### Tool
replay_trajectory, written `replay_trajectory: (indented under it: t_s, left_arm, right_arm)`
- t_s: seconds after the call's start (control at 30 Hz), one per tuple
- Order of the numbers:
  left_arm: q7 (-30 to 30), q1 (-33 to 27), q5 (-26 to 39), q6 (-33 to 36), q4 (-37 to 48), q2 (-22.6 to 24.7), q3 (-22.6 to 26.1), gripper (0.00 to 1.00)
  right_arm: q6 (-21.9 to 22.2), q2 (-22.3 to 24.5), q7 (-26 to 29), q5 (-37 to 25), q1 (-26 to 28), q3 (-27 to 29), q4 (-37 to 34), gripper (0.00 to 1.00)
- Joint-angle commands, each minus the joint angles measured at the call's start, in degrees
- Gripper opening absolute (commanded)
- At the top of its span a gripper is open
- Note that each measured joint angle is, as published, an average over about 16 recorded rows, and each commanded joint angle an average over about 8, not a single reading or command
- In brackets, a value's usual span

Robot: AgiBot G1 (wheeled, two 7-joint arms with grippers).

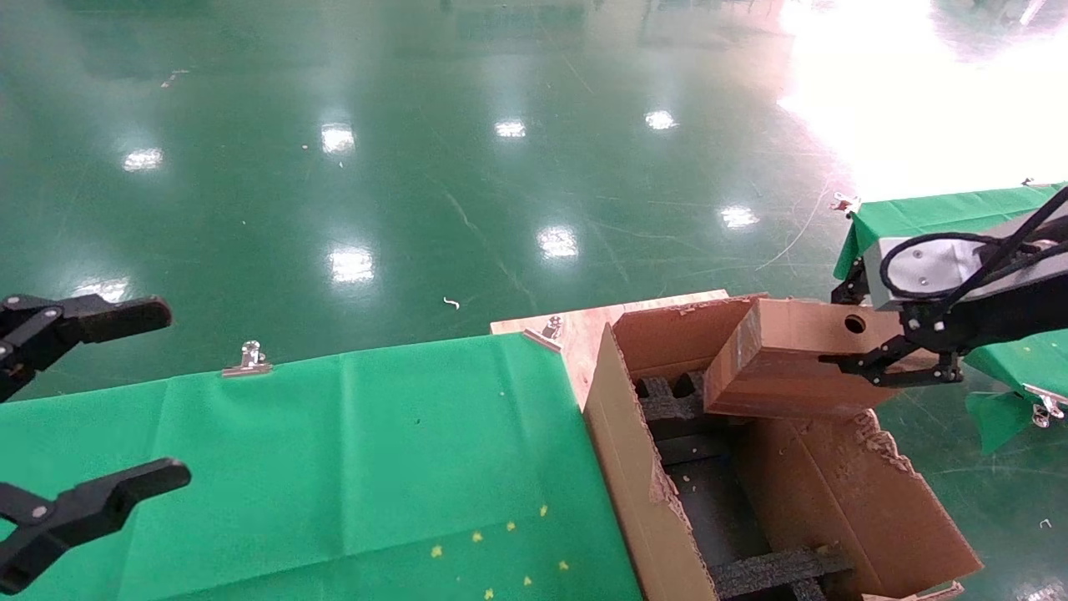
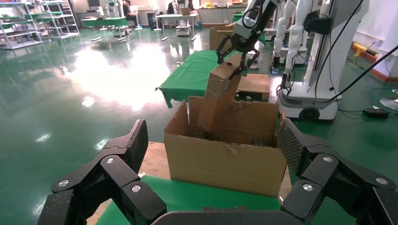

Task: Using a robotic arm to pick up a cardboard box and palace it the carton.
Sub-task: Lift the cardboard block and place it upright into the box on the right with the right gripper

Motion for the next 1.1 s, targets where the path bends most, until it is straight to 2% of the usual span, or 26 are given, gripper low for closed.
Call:
replay_trajectory:
  t_s: [0.03, 0.27, 0.37, 0.43, 0.57, 0.73, 0.93, 1.1]
  left_arm:
    - [0.0, 0.0, 0.0, -0.01, 0.0, 0.0, 0.0, 1.0]
    - [0.0, 0.01, 0.0, 0.0, 0.0, 0.0, 0.0, 1.0]
    - [0.0, 0.01, 0.0, -0.01, 0.01, 0.0, 0.0, 1.0]
    - [0.0, 0.01, 0.0, -0.01, 0.01, 0.0, 0.0, 1.0]
    - [0.0, 0.01, 0.0, -0.01, 0.01, 0.0, 0.0, 1.0]
    - [0.0, 0.01, 0.0, -0.01, 0.01, 0.0, 0.0, 1.0]
    - [0.0, 0.01, 0.0, -0.01, 0.01, 0.0, 0.0, 1.0]
    - [0.0, 0.01, 0.0, -0.01, 0.01, 0.0, 0.0, 1.0]
  right_arm:
    - [-0.08, 0.47, 0.0, 0.08, 0.02, -0.69, 0.37, 0.0]
    - [1.67, 0.11, 1.27, -0.31, -0.76, -0.81, 0.51, 0.0]
    - [4.24, 0.25, 5.13, -1.26, -2.06, -1.47, 1.1, 0.0]
    - [6.51, 0.44, 9.77, -2.28, -3.22, -1.93, 1.84, 0.0]
    - [11.32, 1.19, 23.25, -5.39, -5.58, -2.94, 4.36, 0.0]
    - [15.02, 2.36, 44.34, -9.85, -7.86, -4.15, 9.11, 0.0]
    - [15.26, 3.67, 68.13, -13.42, -9.63, -5.16, 15.01, 0.0]
    - [14.54, 4.08, 80.51, -15.83, -10.65, -5.9, 17.66, 0.0]
